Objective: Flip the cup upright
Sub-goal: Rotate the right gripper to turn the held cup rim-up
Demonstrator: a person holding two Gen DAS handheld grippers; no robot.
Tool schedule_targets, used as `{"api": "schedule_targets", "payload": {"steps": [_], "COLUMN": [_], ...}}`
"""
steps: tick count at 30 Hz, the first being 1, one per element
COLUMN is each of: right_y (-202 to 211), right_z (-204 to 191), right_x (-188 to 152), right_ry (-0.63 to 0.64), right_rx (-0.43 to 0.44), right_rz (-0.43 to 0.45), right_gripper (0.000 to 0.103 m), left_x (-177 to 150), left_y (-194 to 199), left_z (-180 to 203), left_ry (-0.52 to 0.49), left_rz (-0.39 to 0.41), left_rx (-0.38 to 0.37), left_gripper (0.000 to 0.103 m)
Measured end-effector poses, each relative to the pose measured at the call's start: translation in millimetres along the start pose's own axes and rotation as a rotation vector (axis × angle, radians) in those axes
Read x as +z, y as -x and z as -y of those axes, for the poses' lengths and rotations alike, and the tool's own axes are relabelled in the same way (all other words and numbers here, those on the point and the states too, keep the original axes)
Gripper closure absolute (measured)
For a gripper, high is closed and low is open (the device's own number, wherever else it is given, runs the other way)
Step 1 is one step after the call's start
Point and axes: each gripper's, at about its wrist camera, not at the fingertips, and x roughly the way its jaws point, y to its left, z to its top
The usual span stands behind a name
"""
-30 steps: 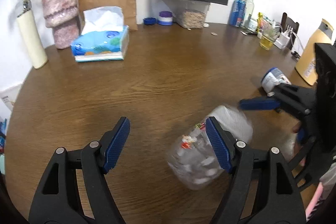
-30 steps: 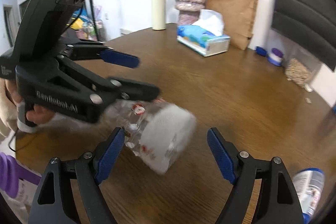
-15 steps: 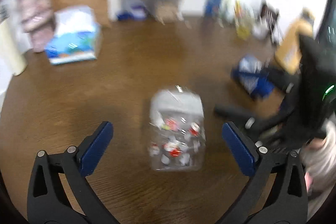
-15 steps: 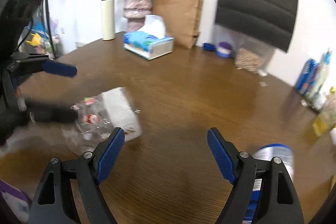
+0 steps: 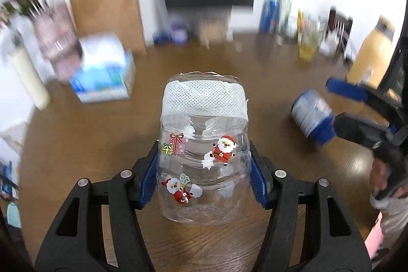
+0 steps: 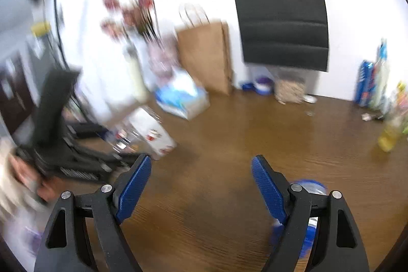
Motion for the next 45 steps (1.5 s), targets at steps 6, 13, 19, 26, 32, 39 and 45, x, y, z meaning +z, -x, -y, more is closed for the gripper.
{"api": "schedule_targets", "payload": {"steps": [6, 13, 19, 26, 32, 39, 45], "right_y": [23.5, 14.1, 35.6, 38.3, 41.1, 63.0, 48.9], "right_z": [-17.4, -50.6, -79.2, -84.8, -83.5, -97.9, -92.0], "right_x": [52.1, 72.1, 54.3, 30.4, 24.3, 32.9, 16.9], "right_ry": [-0.136, -0.224, -0.071, -0.002, 0.042, 0.152, 0.123], "right_rx": [0.37, 0.622, 0.525, 0.441, 0.381, 0.324, 0.319], "right_rz": [0.046, -0.002, 0.027, -0.035, 0.025, 0.082, 0.032], "right_gripper": [0.018, 0.018, 0.038, 0.038, 0.038, 0.037, 0.037], "left_x": [-3.1, -24.6, -34.2, -59.6, -65.3, -67.9, -73.0], "left_y": [93.7, 140.3, 135.6, 112.0, 124.3, 137.9, 112.6], "left_z": [26.6, 57.5, 49.3, 72.1, 76.9, 90.9, 77.7], "left_ry": [-0.014, -0.079, -0.021, -0.106, -0.092, -0.168, -0.111], "left_rz": [0.339, 0.503, 0.358, 0.112, 0.315, 0.423, 0.35], "left_rx": [0.056, 0.085, -0.033, -0.193, -0.044, 0.047, 0.033], "left_gripper": [0.046, 0.045, 0.036, 0.019, 0.024, 0.009, 0.009]}}
